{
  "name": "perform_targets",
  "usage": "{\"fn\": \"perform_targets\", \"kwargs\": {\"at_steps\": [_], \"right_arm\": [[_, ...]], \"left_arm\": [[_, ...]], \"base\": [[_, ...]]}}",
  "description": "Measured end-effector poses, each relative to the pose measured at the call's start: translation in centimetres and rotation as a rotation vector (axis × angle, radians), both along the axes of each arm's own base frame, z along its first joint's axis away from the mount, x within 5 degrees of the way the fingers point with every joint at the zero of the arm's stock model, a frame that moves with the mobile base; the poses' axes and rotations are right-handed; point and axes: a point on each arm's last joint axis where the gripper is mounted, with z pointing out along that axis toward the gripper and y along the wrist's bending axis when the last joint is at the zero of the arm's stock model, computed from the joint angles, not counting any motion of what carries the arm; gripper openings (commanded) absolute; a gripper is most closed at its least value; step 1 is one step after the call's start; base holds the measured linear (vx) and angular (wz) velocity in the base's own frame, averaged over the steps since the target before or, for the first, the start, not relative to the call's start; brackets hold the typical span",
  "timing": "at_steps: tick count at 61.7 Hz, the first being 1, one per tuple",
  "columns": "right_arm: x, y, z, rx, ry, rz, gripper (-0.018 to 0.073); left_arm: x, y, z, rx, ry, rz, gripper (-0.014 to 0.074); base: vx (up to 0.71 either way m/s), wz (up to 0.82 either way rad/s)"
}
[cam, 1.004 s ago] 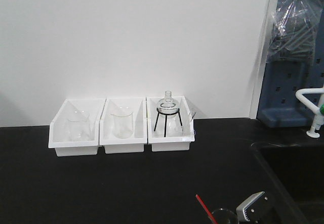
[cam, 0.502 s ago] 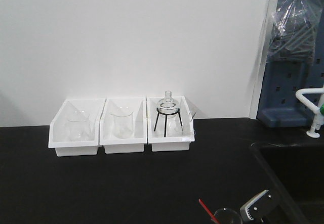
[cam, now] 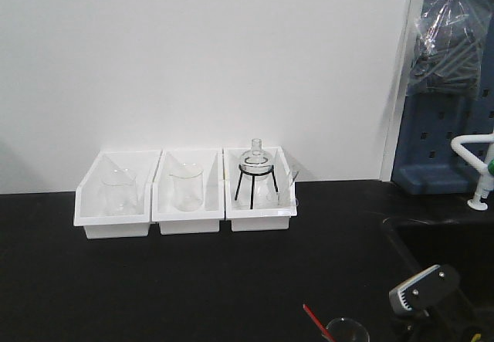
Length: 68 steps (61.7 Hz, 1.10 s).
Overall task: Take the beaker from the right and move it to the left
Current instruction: 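Open the right gripper and raise it away from the beaker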
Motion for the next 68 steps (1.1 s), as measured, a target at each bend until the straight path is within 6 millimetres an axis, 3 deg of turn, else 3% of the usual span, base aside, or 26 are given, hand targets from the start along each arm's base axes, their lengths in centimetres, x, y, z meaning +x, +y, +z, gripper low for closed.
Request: {"fn": "perform_targets", "kwargs": {"at_steps": [11, 25, 35, 47, 68], "right_arm": [[-2.6, -0.3, 5.8, 0.117, -0.155, -0.090, 0.0335], [-7.7, -1.5, 12.3, 0.213, -0.423, -0.200, -0.0015], [-11.3, -2.1, 15.2, 0.244, -0.589, -0.225, -0.0009], [-14.3, -2.3, 16.9, 0.267, -0.713, -0.220, -0.0008], [-15.6, -2.4, 17.4, 0.278, -0.761, -0.214, -0.0008]], "left_arm": [[0.0, 0.0, 0.0, 0.000, 0.000, 0.000, -0.0006], [0.0, 0.0, 0.0, 0.000, 0.000, 0.000, -0.0006], [0.0, 0.0, 0.0, 0.000, 0.000, 0.000, -0.0006], [0.0, 0.0, 0.0, 0.000, 0.000, 0.000, -0.0006], [0.0, 0.0, 0.0, 0.000, 0.000, 0.000, -0.0006]], "base": [[0.00, 0.00], [0.00, 0.00], [0.00, 0.00], [0.00, 0.00], [0.00, 0.00]]}}
